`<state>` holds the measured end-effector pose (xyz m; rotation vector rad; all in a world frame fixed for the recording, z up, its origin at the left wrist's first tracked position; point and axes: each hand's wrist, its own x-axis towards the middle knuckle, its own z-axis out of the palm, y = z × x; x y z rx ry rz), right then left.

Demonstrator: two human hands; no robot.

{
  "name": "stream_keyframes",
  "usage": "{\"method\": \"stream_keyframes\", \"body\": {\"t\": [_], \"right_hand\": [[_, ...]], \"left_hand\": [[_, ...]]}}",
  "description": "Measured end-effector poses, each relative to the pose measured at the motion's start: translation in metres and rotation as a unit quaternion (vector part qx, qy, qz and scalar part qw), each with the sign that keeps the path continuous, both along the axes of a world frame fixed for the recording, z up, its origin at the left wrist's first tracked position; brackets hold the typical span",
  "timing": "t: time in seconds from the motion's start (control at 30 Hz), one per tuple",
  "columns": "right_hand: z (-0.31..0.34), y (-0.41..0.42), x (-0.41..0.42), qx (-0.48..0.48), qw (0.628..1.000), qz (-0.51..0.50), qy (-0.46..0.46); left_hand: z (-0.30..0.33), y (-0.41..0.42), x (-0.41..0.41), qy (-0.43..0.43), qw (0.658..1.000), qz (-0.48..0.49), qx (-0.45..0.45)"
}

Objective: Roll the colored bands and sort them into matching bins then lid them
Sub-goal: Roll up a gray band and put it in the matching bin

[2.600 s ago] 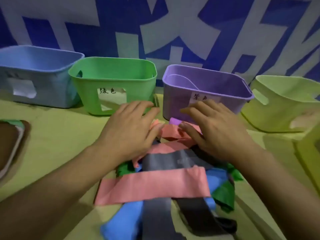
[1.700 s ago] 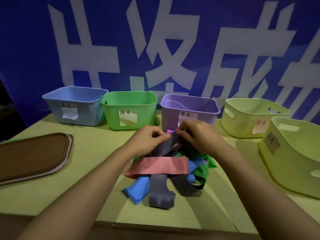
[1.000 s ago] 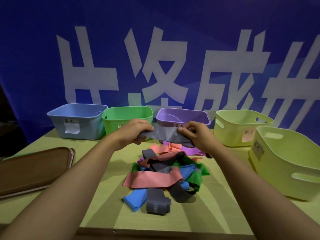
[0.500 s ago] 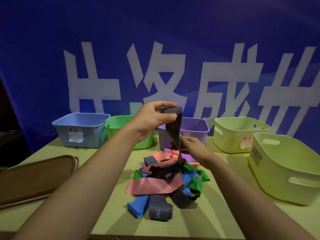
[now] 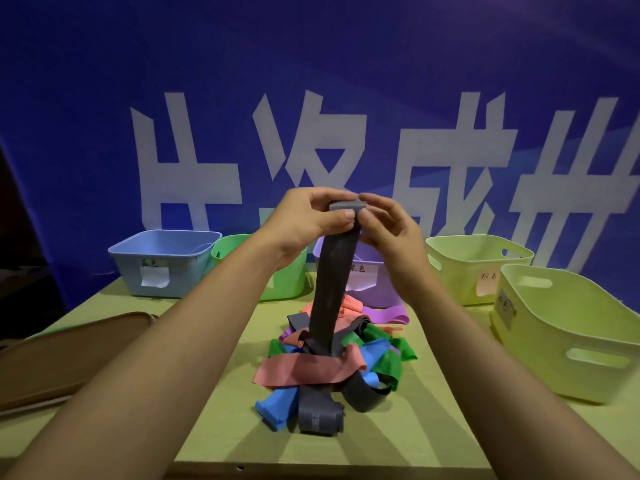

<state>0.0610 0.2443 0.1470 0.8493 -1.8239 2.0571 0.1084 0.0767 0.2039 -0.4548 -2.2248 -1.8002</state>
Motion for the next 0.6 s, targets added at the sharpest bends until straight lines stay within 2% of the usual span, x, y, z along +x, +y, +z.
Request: {"method": "stream_keyframes", "body": {"t": [0.13,0.33,0.53,0.6], "right_hand": [[0.001,-0.001,0.002,0.054,0.996,-0.032,0.064],[0.012,-0.004,0.006,0.084,0.991,-0.068,0.078],[0.020,-0.010,0.010,0.056,0.994,-0.073,0.057],[0.021,-0.012,0.012,0.042,0.996,-0.066,0.045]], "left_hand": [[-0.004,-0.002,0.003,-0.003,0.999,-0.006,0.038],[-0.005,-0.005,0.006,0.006,0.999,0.011,0.031],[-0.004,-0.010,0.006,0.085,0.985,0.130,-0.077],[-0.007,-0.009,0.005,0.093,0.981,0.153,-0.076]]}}
